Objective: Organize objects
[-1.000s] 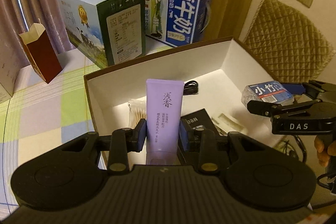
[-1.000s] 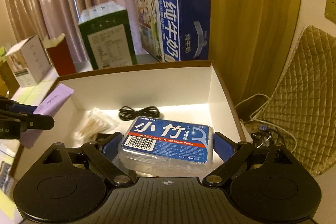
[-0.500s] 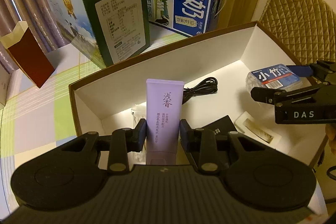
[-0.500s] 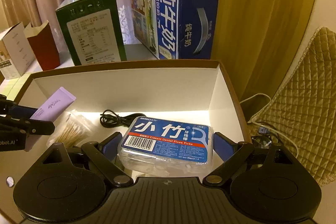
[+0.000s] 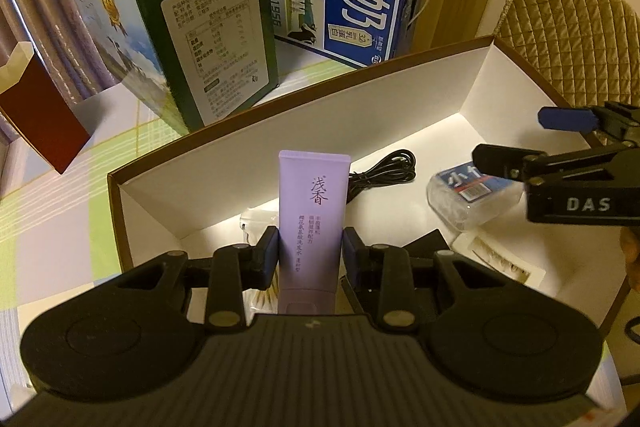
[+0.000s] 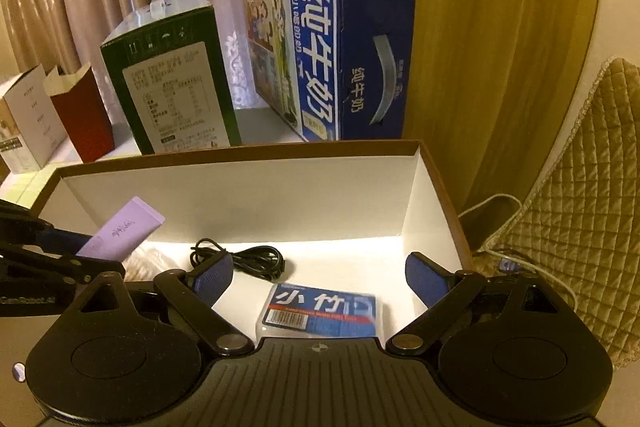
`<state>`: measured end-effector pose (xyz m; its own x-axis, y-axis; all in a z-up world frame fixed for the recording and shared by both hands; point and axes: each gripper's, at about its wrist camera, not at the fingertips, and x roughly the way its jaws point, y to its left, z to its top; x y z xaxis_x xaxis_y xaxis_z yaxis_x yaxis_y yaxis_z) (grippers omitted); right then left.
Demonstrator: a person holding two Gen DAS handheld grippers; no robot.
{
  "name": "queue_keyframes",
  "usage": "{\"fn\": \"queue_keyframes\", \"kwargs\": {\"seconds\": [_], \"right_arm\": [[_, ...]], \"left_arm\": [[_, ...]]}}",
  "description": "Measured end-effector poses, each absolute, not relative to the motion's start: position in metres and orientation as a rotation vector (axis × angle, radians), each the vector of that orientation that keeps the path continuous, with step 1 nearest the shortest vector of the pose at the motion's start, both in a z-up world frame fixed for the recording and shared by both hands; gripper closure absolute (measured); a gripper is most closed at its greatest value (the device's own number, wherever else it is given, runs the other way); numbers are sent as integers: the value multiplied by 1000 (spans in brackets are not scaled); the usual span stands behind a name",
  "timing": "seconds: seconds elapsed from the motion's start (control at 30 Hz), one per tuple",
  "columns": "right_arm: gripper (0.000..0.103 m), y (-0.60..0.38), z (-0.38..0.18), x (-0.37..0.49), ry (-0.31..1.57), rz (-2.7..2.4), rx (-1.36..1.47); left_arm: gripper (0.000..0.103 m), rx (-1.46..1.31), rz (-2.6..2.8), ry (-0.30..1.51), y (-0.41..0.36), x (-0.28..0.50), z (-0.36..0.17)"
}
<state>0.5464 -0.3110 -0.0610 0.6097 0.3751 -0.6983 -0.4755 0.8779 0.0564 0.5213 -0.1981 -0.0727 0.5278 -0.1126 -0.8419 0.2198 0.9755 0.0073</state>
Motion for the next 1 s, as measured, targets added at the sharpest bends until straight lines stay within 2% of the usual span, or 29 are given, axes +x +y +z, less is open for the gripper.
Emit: {"fn": "queue_keyframes", "kwargs": {"seconds": [0.27,0.3,0.33,0.37,0.5,0.57,1.0], "right_arm": [[12,-321,-58,535,783,508,-127],[12,-322,-57,533,786,511,-124],[12,-323,-56,530,788,515,-121],[12,-324,-55,528,788,519,-118],[11,-326,-48,516,782,542,-110],[10,-327,-44,510,778,551,-104],[2,-335,-23,457,764,592,-63]], "left_arm": [[74,140,-205,989,-200,523,-75],[71,138,-207,976,-200,522,-74],[56,138,-209,971,-199,522,-72],[45,138,-205,963,-199,521,-70],[37,159,-199,943,-197,515,-62],[27,154,-191,940,-194,512,-58],[15,97,-180,901,-175,457,-21]]}}
